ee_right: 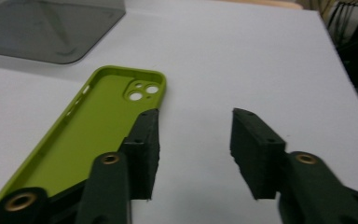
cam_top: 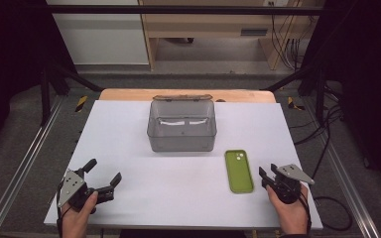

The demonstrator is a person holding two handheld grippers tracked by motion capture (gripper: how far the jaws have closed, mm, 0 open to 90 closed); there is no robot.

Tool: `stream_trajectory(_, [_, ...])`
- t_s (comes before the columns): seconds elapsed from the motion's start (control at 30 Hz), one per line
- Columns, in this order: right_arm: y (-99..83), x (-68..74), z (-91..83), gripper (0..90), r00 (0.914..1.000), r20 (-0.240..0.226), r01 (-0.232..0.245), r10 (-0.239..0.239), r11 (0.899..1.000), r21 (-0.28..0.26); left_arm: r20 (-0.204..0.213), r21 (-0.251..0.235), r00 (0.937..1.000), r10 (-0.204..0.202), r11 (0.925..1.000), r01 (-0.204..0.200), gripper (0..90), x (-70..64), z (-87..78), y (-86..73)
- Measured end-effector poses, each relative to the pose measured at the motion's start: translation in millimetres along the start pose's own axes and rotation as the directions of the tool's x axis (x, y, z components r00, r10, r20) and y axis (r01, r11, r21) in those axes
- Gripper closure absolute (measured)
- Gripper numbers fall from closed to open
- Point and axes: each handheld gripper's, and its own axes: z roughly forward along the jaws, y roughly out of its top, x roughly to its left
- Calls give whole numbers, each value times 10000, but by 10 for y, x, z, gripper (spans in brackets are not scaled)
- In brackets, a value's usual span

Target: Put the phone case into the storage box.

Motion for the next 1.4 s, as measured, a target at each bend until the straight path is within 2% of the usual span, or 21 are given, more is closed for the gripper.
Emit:
stream_trajectory(0.03, [39, 21, 35, 696, 9997, -231, 46, -39, 9995, 325, 14, 18, 10000, -1, 10000, 1, 11, -1, 2, -1])
stream_trajectory(0.07, [39, 21, 35, 696, 9997, -231, 46, -39, 9995, 325, 14, 35, 10000, -14, 10000, 14, 11, -2, 5, -3])
stream_trajectory(0.3, [240, 126, 153, 892, 9968, -793, 86, -12, 9957, 923, 9, 15, 10000, -25, 10000, 25, 11, -7, 3, 7])
stream_trajectory(0.5, [386, 280, 303, 900, 9926, -1214, 178, 0, 9891, 1459, 72, 72, 10000, 6, 10000, -6, 12, -26, 13, 8])
stream_trajectory(0.6, [426, 389, 405, 900, 9902, -1398, 289, -56, 9858, 1653, 98, 118, 9999, -43, 9999, 42, 11, -23, 19, 0])
stream_trajectory(0.63, [452, 471, 485, 900, 9886, -1503, 382, -99, 9817, 1867, 82, 104, 9999, -87, 9999, 86, 12, -19, 20, 0])
stream_trajectory(0.77, [486, 574, 606, 900, 9876, -1549, 598, -270, 9756, 2112, 70, 93, 9999, -114, 9999, 114, 13, -17, 15, 4])
stream_trajectory(0.9, [503, 658, 767, 900, 9884, -1513, 520, -148, 9682, 2447, 166, 48, 9998, -133, 9999, 132, 13, -18, 20, 9])
stream_trajectory(1.0, [498, 668, 832, 900, 9892, -1452, 594, -219, 9639, 2594, 106, 53, 9996, -257, 9997, 256, 15, 3, 32, 1])
stream_trajectory(1.13, [499, 662, 942, 900, 9908, -1355, 427, -53, 9606, 2746, 74, 15, 9995, -304, 9995, 304, 15, 15, 20, 8])
stream_trajectory(1.23, [506, 676, 1021, 900, 9915, -1297, 447, -70, 9559, 2903, 105, 36, 9998, -151, 9999, 151, 15, 4, 19, 22])
stream_trajectory(1.4, [518, 708, 1033, 900, 9899, -1416, 329, 101, 9539, 2983, 143, 46, 9998, -127, 9999, 126, 15, -6, 30, 22])
